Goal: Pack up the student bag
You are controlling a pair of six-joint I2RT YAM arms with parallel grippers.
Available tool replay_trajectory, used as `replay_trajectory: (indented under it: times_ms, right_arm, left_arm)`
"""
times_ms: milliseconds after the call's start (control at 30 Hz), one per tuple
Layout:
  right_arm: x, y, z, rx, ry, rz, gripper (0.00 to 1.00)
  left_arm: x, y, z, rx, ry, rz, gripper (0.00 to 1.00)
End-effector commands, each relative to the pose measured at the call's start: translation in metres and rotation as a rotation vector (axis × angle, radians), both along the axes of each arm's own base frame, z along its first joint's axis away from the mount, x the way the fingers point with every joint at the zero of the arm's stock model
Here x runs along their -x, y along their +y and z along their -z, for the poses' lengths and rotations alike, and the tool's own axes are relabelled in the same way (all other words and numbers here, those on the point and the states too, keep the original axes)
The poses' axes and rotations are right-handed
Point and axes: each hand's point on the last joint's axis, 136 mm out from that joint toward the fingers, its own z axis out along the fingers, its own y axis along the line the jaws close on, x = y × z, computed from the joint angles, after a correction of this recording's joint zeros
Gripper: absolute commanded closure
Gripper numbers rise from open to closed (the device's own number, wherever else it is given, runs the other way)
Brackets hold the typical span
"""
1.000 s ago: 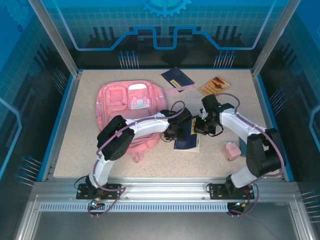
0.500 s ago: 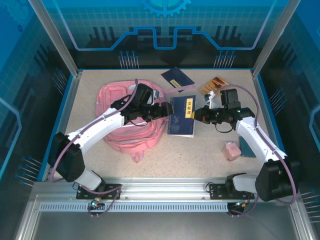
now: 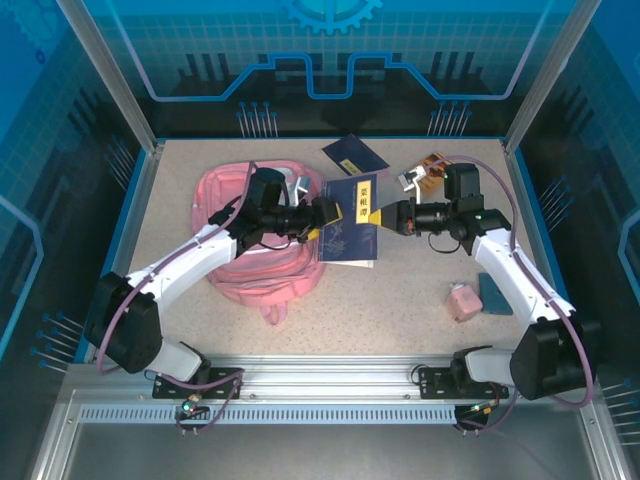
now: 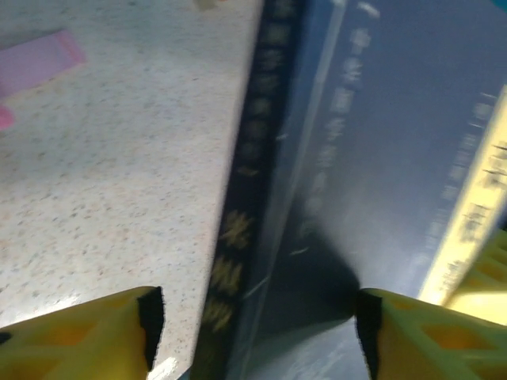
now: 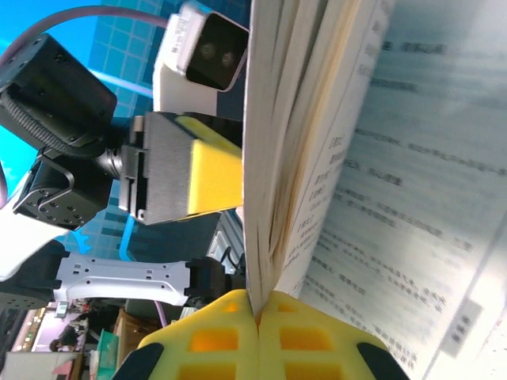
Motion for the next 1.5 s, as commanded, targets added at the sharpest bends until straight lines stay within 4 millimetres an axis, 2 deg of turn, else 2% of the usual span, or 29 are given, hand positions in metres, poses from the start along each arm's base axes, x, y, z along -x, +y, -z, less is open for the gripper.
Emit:
replay_trajectory:
  times_ms: [0,67,133,200,233,267,367,433,567,667,900,1000,1100,1167,1333,1400,1467]
  right_arm:
    - [0.002,0.008,-0.02,-0.052,-0.033,-0.057,1.0]
    - [-0.001,0.008,-0.016,-0.048,-0.019,-0.051,1.0]
    - [-0.002,0.008,-0.014,-0.046,-0.01,-0.049,1.0]
    - [-0.003,0.008,-0.014,-0.045,-0.018,-0.05,0.9]
    - [-0.003,0.008,-0.014,-0.039,-0.025,-0.04,0.79]
    - [-0.004,0.006,-0.014,-0.03,-0.032,-0.023,0.65]
    - [-0.011,0.002,-0.013,-0.025,-0.032,0.051,0.33]
    - [-0.018,0.001,-0.011,-0.042,-0.007,0.107,0.2]
    - [-0.028,0.004,-0.005,-0.107,0.083,0.19,0.07]
    - [-0.027,0.015,-0.012,-0.175,0.095,0.166,0.01]
    - [-0.011,0.049,-0.035,-0.252,0.086,0.047,0.02]
    - [-0.008,0.054,-0.035,-0.266,0.088,0.038,0.08]
    - [-0.009,0.052,-0.04,-0.272,0.075,0.056,0.18]
    - [-0.008,0.05,-0.031,-0.264,0.093,0.072,0.25]
    - [-0.009,0.049,-0.033,-0.256,0.092,0.078,0.42]
    - [-0.009,0.049,-0.03,-0.246,0.099,0.079,0.51]
    - [-0.01,0.048,-0.023,-0.226,0.111,0.09,0.67]
  left_arm:
    - [0.006,-0.005,-0.038,0.102,-0.08,0.048,0.43]
    - [0.006,-0.003,-0.042,0.108,-0.093,0.044,0.53]
    - [0.006,0.0,-0.045,0.11,-0.106,0.035,0.69]
    - [0.005,0.004,-0.048,0.112,-0.118,0.016,0.85]
    - [0.005,0.005,-0.05,0.118,-0.123,0.006,0.91]
    - [0.004,0.007,-0.054,0.126,-0.137,-0.006,0.94]
    - [0.003,0.014,-0.066,0.145,-0.177,-0.049,0.97]
    - [0.003,0.02,-0.076,0.16,-0.212,-0.082,0.98]
    - [0.0,0.034,-0.095,0.2,-0.27,-0.158,0.98]
    - [-0.001,0.039,-0.105,0.243,-0.292,-0.185,0.98]
    - [-0.007,0.042,-0.106,0.268,-0.278,-0.221,0.99]
    - [-0.008,0.043,-0.106,0.274,-0.279,-0.231,1.0]
    - [-0.01,0.045,-0.104,0.273,-0.277,-0.24,1.0]
    - [-0.011,0.047,-0.101,0.271,-0.27,-0.245,1.0]
    - [-0.011,0.051,-0.096,0.253,-0.269,-0.252,1.0]
    - [-0.01,0.052,-0.093,0.245,-0.268,-0.255,1.0]
    - [-0.01,0.054,-0.089,0.234,-0.266,-0.258,1.0]
